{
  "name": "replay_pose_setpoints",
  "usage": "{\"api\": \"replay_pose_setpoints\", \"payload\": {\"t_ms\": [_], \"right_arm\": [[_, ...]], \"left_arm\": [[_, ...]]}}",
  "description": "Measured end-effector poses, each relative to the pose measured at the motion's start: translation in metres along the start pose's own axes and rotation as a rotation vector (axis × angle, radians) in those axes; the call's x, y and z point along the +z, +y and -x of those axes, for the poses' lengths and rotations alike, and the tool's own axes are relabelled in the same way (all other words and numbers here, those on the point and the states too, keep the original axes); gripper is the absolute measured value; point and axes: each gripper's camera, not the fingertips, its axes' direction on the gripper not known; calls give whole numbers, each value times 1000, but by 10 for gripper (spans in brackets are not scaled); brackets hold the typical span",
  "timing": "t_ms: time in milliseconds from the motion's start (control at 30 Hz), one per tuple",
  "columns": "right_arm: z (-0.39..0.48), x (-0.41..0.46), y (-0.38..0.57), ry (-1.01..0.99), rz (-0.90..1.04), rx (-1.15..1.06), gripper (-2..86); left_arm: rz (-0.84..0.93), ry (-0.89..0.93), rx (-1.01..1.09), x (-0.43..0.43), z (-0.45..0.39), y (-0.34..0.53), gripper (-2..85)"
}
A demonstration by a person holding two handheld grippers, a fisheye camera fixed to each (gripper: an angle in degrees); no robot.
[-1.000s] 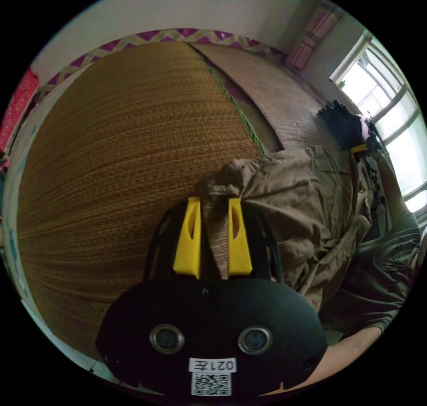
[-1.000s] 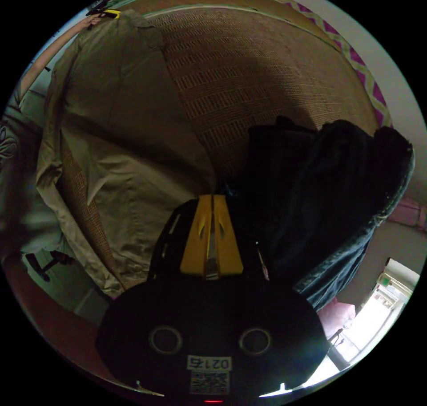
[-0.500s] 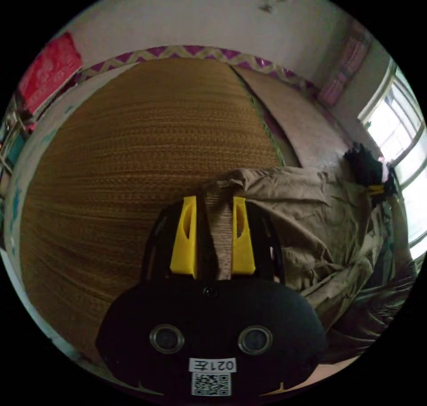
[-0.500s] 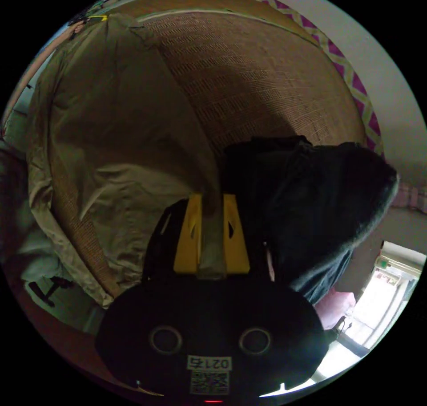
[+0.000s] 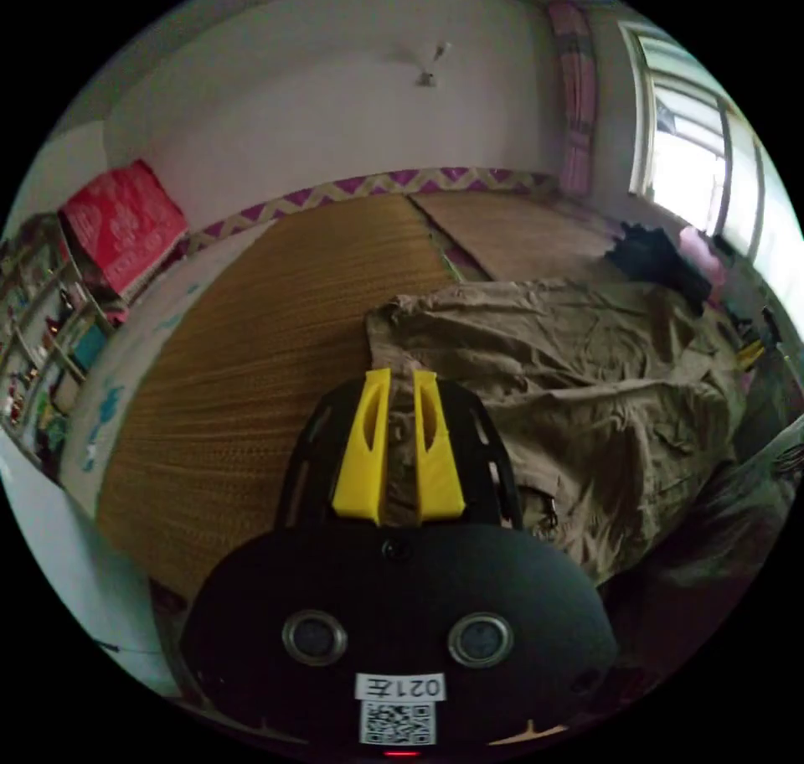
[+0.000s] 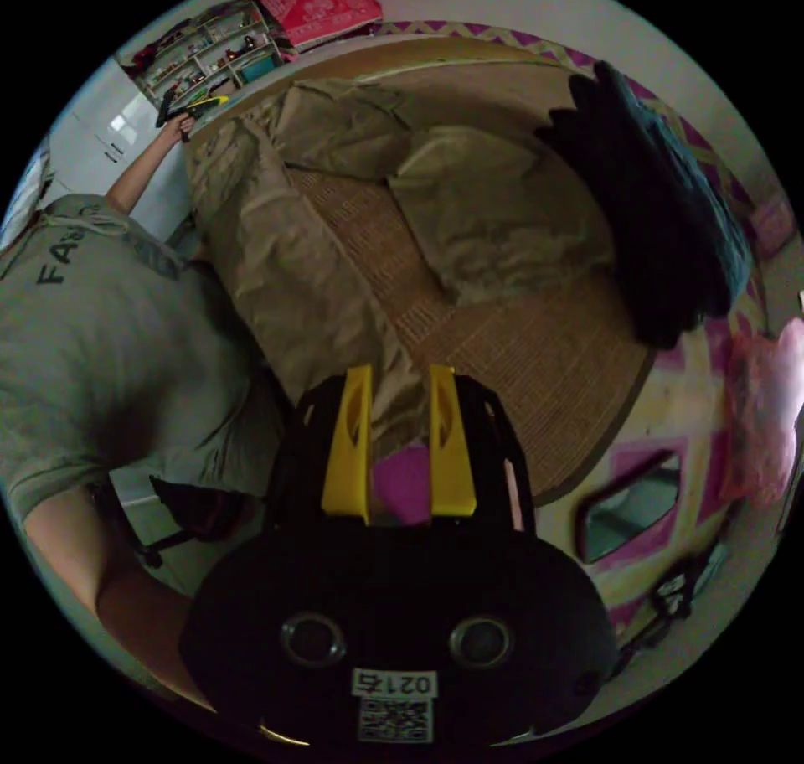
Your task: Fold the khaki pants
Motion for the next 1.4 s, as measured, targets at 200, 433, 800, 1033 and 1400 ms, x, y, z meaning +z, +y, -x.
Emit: {"api": "replay_pose_setpoints", "payload": {"t_ms": [200, 433, 800, 1033, 1400], "right_arm": [[4, 16, 46, 39, -107, 63, 0], [-15, -32, 34, 187, -124, 48, -7], [-94, -58, 24, -58, -266, 364, 96], [-99, -31, 10, -16, -166, 496, 26], [-97, -60, 18, 273, 128, 411, -5]], "left_arm": [[-133, -234, -105, -14, -88, 79, -5], [88, 23, -69, 26, -149, 128, -8], [177, 40, -63, 83, -185, 219, -9], [187, 133, -125, 93, -168, 265, -10], [113, 166, -128, 93, -149, 348, -10]]}}
